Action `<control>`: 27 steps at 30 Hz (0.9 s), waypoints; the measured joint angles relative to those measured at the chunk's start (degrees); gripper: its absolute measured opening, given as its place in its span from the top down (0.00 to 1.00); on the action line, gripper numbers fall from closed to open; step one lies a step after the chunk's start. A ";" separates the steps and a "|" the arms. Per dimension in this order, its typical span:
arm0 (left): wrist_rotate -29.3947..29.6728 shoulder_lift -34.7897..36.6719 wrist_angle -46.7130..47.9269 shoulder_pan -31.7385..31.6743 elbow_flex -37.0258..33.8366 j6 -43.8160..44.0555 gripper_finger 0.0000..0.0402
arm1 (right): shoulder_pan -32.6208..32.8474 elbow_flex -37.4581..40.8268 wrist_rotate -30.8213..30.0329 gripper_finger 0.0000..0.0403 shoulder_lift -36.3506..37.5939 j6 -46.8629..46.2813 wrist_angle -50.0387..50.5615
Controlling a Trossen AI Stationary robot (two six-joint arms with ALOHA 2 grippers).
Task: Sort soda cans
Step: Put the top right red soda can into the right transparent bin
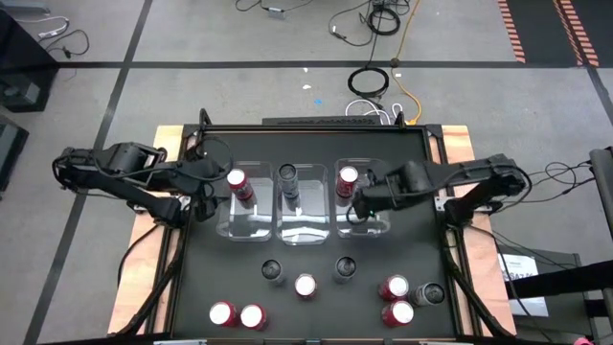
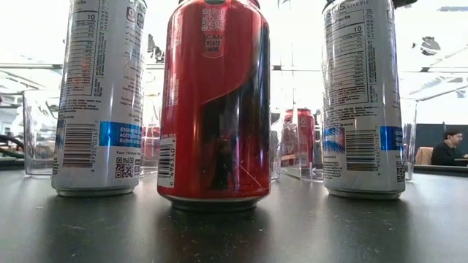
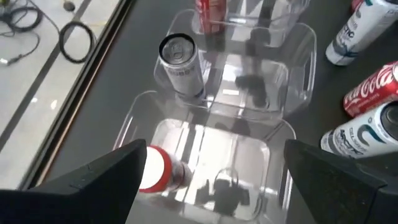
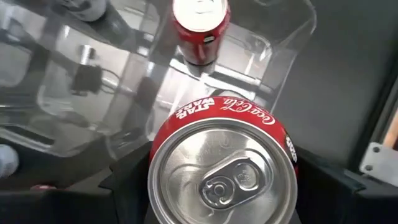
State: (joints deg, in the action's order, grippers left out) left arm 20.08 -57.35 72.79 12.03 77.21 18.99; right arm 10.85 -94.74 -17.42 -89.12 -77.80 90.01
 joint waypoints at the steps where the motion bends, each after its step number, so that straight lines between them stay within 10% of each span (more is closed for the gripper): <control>1: 0.02 1.64 -1.80 0.00 -2.31 -0.08 0.03 | -0.75 0.56 0.55 0.28 0.00 0.78 -0.08; 11: -0.64 17.88 -14.90 0.00 -19.77 0.11 0.03 | -7.85 9.90 7.42 0.28 0.57 8.36 -8.95; 27: -3.38 21.67 -15.80 0.00 -23.01 0.15 0.03 | -23.46 23.25 12.27 0.28 0.63 22.70 -26.06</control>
State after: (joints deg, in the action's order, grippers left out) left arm 16.69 -35.68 56.99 12.03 54.19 19.13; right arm -12.61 -71.49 -5.14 -88.49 -55.10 63.95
